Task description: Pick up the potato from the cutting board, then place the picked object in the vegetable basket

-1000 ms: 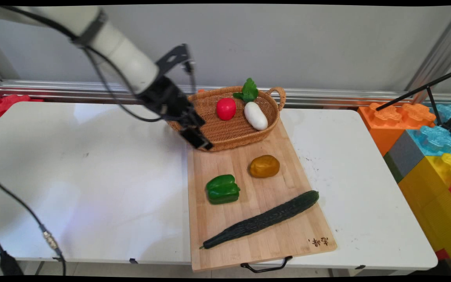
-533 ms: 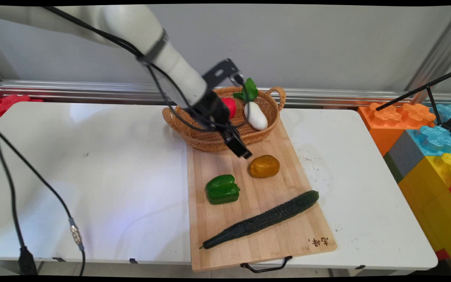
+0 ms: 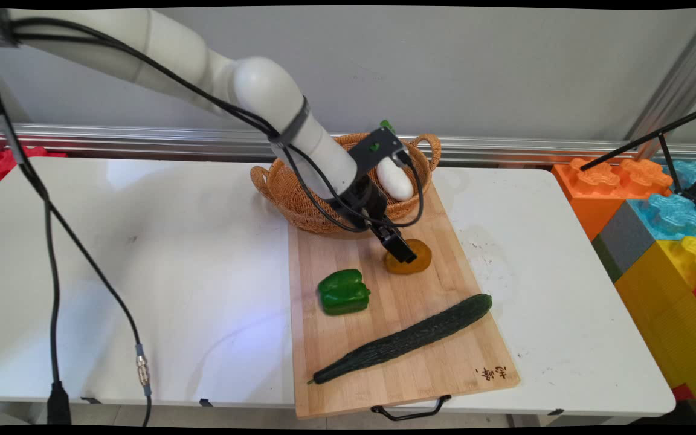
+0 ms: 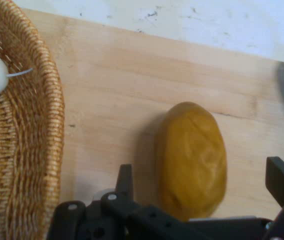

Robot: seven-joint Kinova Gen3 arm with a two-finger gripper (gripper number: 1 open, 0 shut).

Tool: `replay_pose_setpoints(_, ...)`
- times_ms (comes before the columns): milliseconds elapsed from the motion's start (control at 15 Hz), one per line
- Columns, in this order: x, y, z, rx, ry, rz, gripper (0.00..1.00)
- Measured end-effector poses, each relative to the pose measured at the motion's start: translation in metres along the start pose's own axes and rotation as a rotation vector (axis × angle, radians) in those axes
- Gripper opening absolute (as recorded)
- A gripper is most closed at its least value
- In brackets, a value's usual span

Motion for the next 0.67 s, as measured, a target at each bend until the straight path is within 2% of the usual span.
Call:
replay_pose_setpoints(467,-0.004,-0.003,0.034,0.008,0.006,0.012,1.0)
replay_pose_setpoints(533,-0.004,-0.003,0.036,0.008,0.007,0.018,0.0)
replay_pose_setpoints(667,-0.004,-0.002,0.038,0.007,0.007,0.026,0.0)
